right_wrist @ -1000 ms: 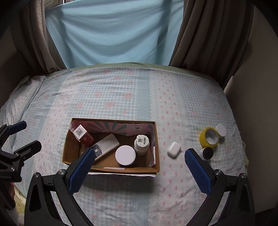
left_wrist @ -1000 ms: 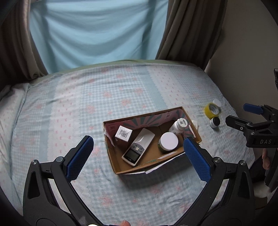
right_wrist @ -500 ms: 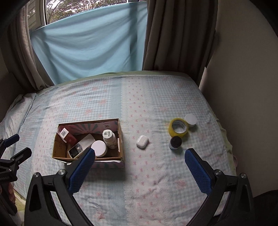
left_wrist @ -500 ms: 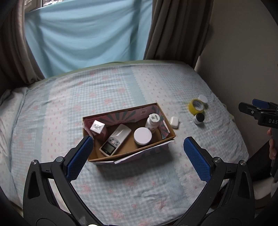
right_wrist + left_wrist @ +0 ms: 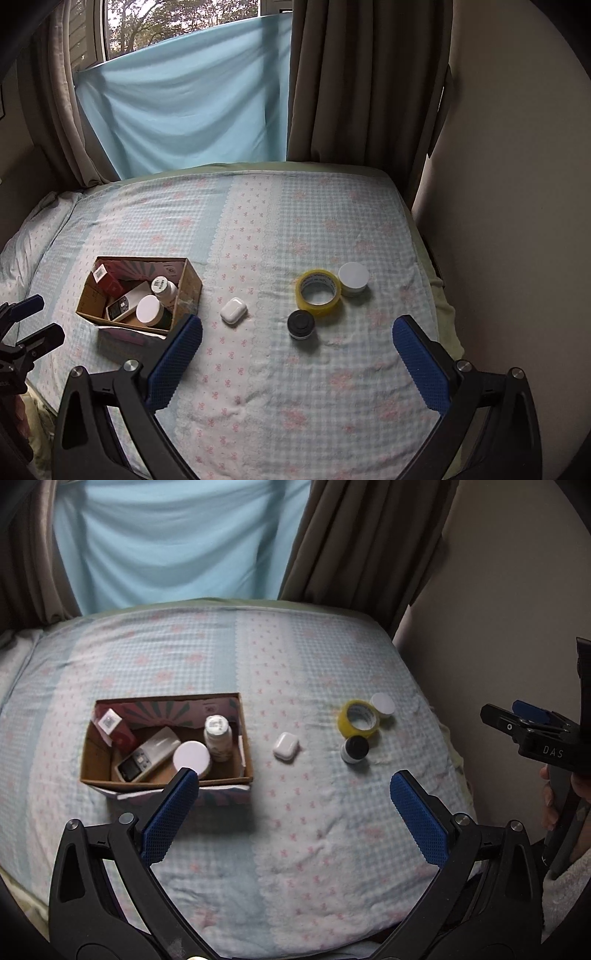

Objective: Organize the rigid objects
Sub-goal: 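Withdraw both tools from the box and move toward the tape roll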

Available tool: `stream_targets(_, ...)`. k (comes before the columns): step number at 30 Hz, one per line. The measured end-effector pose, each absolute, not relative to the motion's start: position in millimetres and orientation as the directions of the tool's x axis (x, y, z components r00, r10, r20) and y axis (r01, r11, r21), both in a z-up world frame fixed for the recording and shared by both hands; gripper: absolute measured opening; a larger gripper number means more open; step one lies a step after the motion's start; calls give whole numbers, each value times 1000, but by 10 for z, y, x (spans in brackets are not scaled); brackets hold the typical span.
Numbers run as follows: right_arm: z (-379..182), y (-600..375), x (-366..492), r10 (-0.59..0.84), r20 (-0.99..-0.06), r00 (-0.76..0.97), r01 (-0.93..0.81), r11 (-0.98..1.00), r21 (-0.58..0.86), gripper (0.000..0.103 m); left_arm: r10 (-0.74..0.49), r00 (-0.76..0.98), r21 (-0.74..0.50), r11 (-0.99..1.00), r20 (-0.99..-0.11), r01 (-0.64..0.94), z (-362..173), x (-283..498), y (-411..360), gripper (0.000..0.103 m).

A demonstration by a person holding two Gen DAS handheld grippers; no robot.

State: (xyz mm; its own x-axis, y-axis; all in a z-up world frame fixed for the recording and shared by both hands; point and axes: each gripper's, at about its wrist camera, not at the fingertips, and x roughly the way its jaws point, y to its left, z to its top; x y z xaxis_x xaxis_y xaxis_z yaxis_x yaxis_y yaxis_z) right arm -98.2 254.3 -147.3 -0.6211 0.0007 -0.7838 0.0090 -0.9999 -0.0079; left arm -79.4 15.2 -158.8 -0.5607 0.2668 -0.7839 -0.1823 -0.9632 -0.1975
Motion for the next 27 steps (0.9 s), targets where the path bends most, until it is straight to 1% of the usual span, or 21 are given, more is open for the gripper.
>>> stream_targets(2,-1533,2746,-1051,-5,-791,-612,-4,-1000,10,103,261,-542,-193,-964,-799,-181,-1641,-804,331,103)
stream_targets(6,-1653,3088,-1206,1,-801,-598,-59,-997,42,103,278,-511,-184,-956,-813,-227,-1733,-846,629,103)
stream_targets(10,-1781,3341,-1355,24,-814,-580,-104,-994,45,103,294,-476,-177,-945,-829,-275,-1864,-983,890,103)
stream_targets(15,-1984,3612,-1580,68,-833,-549,-143,-990,13,103,356,-392,-241,-919,-848,-311,-2185,-1308,1172,103)
stream_targets(22,-2545,3855,-2037,108,-872,-477,-79,-994,-80,103,375,-292,-260,-894,-880,-364,-2795,-1779,1644,103)
stream_targets(27,-3137,3938,-2371,58,-879,-473,41,-995,-88,103,364,-259,-236,-877,-894,-419,-3387,-2086,1992,103)
